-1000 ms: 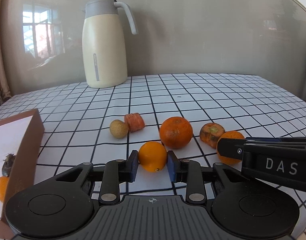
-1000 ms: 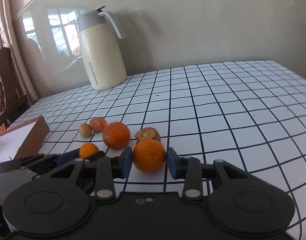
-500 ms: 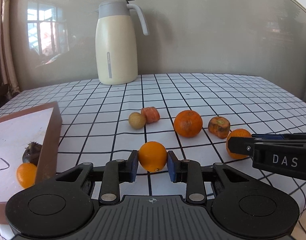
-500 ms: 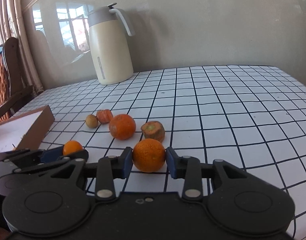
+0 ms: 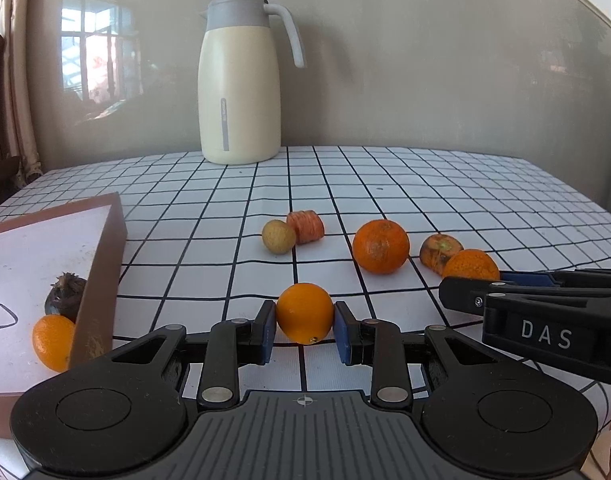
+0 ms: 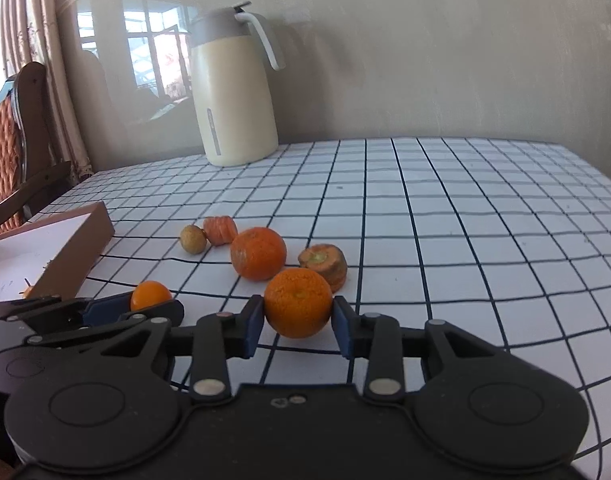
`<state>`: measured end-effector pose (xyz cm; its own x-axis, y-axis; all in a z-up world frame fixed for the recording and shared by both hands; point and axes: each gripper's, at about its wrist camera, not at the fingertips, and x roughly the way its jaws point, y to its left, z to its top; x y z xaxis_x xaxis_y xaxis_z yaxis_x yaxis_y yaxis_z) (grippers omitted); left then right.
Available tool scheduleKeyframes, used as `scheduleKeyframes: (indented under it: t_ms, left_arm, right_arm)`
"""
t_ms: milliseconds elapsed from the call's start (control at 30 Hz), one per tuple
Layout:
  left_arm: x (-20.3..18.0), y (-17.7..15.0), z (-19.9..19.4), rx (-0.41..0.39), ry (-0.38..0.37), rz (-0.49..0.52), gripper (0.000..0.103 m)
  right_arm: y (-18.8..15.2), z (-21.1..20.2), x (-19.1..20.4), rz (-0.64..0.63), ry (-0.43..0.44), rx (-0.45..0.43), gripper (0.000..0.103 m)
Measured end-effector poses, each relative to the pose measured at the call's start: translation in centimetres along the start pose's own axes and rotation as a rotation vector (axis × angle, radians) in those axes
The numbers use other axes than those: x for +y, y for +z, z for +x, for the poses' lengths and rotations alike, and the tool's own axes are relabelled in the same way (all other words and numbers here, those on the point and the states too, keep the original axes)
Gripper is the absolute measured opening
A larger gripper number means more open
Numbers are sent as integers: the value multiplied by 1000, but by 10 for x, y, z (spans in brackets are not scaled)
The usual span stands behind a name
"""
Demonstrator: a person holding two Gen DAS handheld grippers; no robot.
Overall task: Organize fruits
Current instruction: 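Carry both held mandarins over the white tray with both tools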
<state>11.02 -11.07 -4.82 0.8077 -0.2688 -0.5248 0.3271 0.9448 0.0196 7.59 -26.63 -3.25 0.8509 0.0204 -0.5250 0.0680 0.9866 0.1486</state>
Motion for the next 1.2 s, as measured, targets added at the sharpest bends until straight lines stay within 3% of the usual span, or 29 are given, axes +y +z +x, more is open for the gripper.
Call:
scheduleKeyframes:
  t_ms: [533,1200]
  left_arm:
    - [23,5,-52,-73,20,-13,31]
    - [98,-1,-103,-149,173,-91,31]
  right_arm:
    - [3,-31,30,-98,87,-60,28]
    - [9,-39,99,-168,271,-140,28]
